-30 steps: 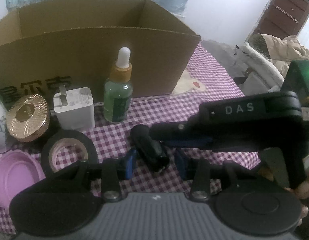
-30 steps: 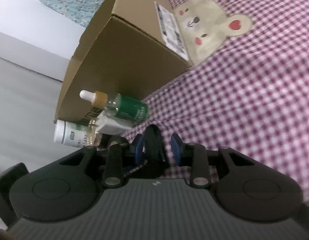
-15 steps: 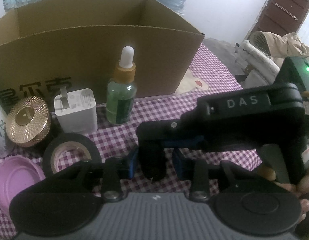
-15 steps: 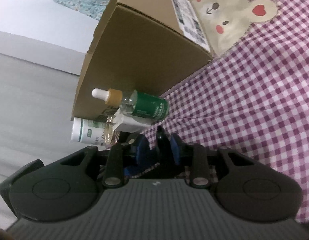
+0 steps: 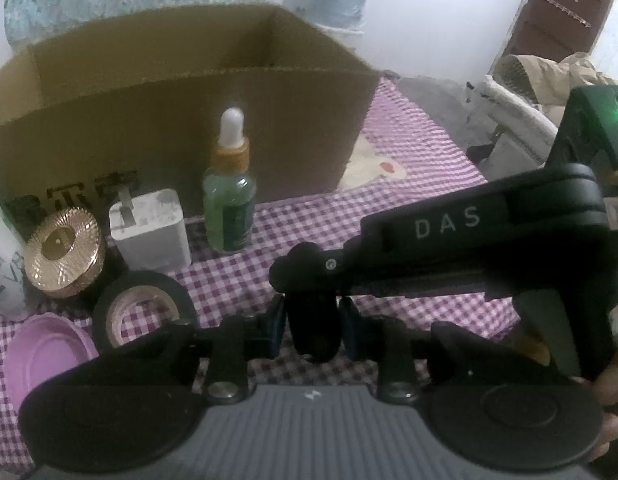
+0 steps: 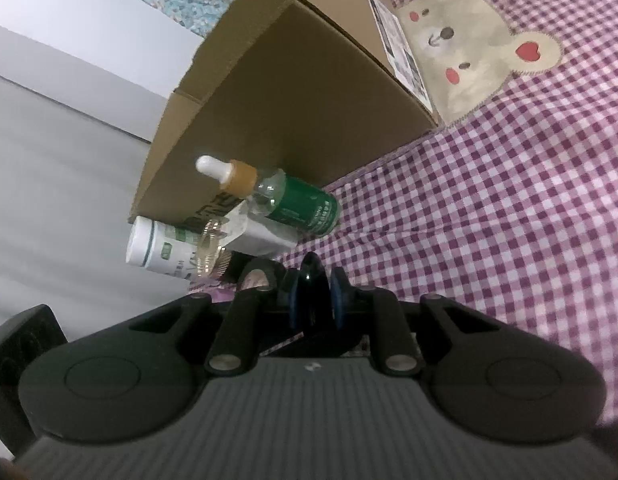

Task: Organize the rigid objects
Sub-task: 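Carry the black oval case into the cardboard box and open the right gripper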

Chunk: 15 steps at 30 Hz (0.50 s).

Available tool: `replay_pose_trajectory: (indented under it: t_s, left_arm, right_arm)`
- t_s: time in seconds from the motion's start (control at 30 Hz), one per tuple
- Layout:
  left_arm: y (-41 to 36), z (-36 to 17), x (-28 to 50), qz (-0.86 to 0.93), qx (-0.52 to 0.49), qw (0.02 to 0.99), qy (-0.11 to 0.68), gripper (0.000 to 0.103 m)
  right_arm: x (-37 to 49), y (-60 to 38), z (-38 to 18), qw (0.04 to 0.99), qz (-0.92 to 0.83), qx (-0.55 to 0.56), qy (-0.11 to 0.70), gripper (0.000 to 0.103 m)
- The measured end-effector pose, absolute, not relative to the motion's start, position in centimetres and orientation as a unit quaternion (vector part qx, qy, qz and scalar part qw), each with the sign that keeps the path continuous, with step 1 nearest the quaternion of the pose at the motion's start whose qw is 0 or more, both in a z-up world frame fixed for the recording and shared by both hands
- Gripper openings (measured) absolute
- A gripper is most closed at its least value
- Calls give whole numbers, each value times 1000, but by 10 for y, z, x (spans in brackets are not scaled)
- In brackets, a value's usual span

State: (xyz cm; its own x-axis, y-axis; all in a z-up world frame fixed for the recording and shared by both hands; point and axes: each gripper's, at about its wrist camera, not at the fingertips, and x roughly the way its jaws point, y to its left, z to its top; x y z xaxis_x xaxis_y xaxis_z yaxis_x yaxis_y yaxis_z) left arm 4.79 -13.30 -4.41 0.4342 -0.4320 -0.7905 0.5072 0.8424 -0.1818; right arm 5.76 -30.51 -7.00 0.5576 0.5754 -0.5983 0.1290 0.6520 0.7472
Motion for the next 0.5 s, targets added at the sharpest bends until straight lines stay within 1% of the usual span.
replay_pose_trajectory:
  t_s: [0.13, 0.27, 0.5]
  left_arm:
    - [-130, -22, 38, -280, 38, 856, 433, 29]
    - [-119, 13, 30, -269, 43, 878, 394, 30]
    - [-84, 75, 62, -221, 39, 910, 350, 30]
  right_arm:
    - [45, -303, -45, 803, 145, 382, 433, 15]
    - [43, -292, -4, 827, 163, 356, 403, 15]
    - [89, -261, 67, 844, 237, 313, 364, 15]
